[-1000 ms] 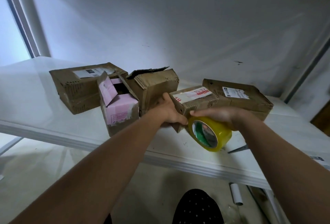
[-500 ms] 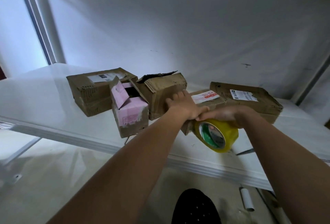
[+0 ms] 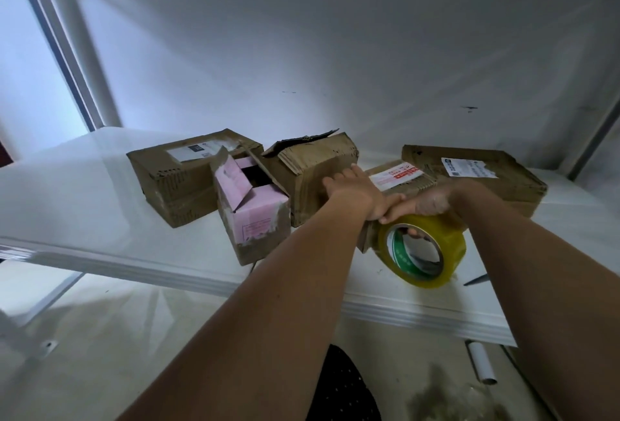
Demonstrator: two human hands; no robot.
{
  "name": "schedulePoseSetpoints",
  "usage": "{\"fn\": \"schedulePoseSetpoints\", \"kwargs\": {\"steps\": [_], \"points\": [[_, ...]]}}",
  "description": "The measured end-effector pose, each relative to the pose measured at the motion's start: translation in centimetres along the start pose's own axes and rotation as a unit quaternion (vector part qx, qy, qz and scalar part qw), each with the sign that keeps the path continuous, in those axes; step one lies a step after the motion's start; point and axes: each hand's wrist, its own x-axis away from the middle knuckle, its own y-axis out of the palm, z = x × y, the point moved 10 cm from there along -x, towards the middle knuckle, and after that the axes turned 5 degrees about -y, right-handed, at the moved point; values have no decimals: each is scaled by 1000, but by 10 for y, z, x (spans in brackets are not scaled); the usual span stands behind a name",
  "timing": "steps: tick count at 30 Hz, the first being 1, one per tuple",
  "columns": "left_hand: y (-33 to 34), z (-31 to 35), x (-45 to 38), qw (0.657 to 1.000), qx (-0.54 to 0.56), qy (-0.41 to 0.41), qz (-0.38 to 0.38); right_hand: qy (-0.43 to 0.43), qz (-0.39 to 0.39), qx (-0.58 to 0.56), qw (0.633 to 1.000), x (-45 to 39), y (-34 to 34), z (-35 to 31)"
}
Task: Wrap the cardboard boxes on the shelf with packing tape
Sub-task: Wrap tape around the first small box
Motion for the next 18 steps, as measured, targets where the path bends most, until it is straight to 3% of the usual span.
{"fn": "schedulePoseSetpoints", "kwargs": {"steps": [6, 13, 18], "points": [[-6, 1, -2, 1000, 1, -1, 4, -18, -14, -35, 999, -4, 4, -4], [-3, 4, -8, 995, 52, 8, -83, -12, -46, -42, 998, -10, 10, -2], [-2, 0, -7, 995, 67, -24, -74, 9, -140, -55, 989, -11, 17, 9]]}}
